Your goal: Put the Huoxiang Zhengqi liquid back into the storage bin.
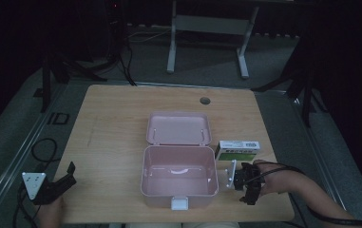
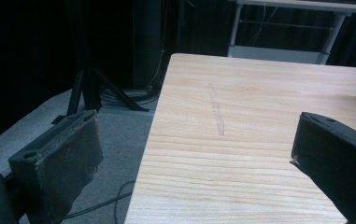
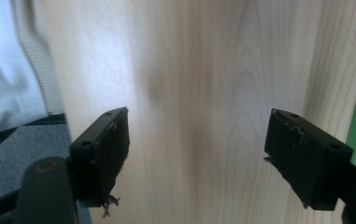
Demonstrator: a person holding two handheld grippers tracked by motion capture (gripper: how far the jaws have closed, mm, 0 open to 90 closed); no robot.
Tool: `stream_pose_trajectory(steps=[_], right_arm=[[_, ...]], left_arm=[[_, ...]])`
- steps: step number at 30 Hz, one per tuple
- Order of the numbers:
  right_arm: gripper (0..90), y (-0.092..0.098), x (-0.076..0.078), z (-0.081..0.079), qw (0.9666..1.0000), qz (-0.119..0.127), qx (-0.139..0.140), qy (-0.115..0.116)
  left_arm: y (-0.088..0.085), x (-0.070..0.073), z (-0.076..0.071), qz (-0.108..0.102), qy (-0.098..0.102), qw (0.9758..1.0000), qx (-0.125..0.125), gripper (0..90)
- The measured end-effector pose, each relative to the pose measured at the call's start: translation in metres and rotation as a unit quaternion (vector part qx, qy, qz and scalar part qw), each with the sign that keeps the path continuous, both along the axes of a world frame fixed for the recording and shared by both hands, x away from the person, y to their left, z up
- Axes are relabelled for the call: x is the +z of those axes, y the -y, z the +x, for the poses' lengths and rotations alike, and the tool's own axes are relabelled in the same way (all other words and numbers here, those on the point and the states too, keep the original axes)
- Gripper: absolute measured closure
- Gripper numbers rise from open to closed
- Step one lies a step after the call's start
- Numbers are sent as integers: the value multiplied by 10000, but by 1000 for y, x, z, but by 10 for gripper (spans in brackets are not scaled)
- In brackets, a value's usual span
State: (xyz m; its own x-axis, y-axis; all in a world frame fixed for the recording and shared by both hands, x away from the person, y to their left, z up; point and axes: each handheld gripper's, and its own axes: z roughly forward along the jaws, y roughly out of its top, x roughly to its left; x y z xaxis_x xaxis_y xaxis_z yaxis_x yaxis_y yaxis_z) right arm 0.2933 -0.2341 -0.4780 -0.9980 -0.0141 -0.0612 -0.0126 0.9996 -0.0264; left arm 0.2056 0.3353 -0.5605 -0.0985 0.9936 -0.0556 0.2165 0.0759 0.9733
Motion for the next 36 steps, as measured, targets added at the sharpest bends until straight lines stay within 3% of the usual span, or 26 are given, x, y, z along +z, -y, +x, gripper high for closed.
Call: stream_pose_trajectory(steps=[5, 9, 13, 22, 25, 32, 36], right_arm=[[226, -7, 7, -1, 9999, 23, 104, -71], [247, -12, 19, 2, 9997, 211, 127, -20], [251, -13, 28, 6, 9997, 151, 169, 86], [313, -11, 58, 26, 9985, 287, 138, 445], [326, -10, 65, 35, 9980, 226, 116, 575], [340, -7, 75, 61, 9976, 176, -130, 654], [349, -6, 72, 74, 9972, 100, -154, 726]], left_arm=[[0, 0, 0, 14, -6, 10000, -17, 20], [0, 0, 0, 8, -6, 10000, -23, 20], [0, 0, 0, 12, -12, 10000, -28, 20], [0, 0, 1, 22, -45, 10000, -62, 20], [1, 0, 1, 33, -59, 10000, -63, 20], [2, 0, 2, 89, -89, 9999, -98, 20], [2, -1, 2, 85, -101, 9999, -100, 20]])
